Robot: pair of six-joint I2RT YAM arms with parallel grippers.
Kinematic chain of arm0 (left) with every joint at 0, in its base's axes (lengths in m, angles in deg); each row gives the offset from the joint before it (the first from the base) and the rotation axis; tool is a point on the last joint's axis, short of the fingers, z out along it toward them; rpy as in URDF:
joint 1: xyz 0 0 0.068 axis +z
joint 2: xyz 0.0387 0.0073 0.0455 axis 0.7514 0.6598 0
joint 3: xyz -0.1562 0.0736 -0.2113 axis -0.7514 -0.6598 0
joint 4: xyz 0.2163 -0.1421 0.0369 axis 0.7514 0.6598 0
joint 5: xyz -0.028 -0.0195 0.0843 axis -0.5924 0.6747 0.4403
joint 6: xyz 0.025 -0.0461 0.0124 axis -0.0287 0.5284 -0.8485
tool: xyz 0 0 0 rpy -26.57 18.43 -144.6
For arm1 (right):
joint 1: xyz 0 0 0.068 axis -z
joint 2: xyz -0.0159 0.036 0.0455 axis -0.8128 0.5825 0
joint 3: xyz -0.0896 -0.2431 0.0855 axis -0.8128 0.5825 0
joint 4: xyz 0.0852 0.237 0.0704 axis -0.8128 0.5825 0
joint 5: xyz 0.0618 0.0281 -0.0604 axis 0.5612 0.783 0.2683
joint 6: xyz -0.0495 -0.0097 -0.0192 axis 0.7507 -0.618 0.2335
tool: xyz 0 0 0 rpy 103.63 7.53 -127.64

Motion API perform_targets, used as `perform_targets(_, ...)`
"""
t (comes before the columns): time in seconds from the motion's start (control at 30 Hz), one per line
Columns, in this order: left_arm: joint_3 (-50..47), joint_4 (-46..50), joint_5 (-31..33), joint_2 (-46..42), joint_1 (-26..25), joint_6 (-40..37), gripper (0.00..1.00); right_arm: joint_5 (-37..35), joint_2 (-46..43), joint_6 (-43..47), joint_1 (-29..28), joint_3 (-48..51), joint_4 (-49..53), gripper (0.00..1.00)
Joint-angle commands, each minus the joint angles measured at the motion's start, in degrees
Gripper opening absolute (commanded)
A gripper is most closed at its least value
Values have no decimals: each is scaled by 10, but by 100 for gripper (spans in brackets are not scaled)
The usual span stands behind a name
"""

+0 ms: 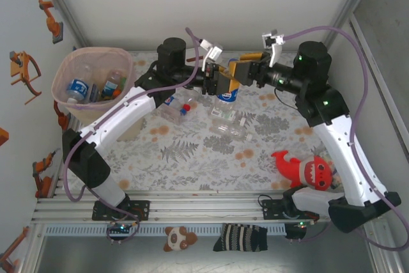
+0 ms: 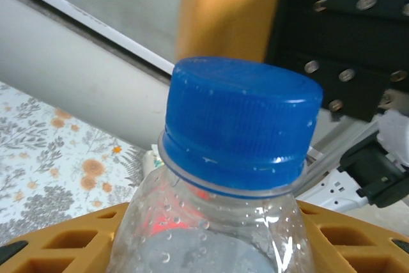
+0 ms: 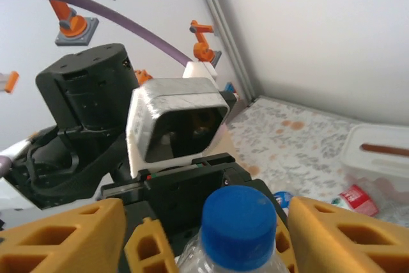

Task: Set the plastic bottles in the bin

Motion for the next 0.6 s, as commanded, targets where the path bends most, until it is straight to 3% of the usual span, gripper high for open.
perform_targets(0.0, 26, 48, 26, -37, 15, -42, 50, -55, -31, 11, -3, -28, 29, 72)
perform_targets(0.3, 48, 228, 114, -119, 127, -117, 50, -110, -62, 26, -3, -28, 58, 75)
perform_targets(0.57, 66, 351, 128, -170, 301, -140, 51, -102, -53, 25, -3, -31, 58, 74)
